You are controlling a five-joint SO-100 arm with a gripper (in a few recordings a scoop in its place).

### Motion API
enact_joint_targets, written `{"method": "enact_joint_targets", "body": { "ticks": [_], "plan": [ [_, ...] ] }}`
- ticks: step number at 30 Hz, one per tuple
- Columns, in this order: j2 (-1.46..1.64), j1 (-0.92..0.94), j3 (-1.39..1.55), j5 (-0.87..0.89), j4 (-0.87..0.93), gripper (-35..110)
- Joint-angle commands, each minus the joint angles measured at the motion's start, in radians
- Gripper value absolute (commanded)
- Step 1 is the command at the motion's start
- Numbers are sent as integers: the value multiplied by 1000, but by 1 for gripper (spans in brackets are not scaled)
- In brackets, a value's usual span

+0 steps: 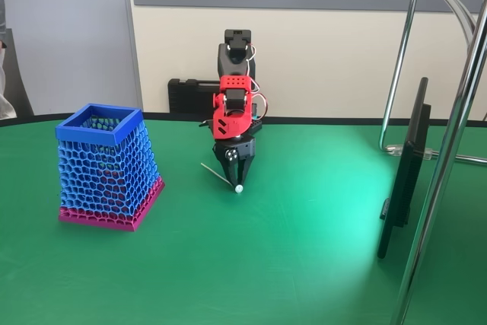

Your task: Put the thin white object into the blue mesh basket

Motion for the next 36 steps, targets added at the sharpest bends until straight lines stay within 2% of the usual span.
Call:
{"method": "enact_joint_targets", "body": {
  "ticks": [1, 13, 27, 36],
  "plan": [
    [75, -3, -61, 14, 52, 0],
    [210, 17, -213, -83, 101, 0],
    [261, 74, -569, -428, 101, 0],
    [318, 149, -630, -535, -114, 0]
  ]
}}
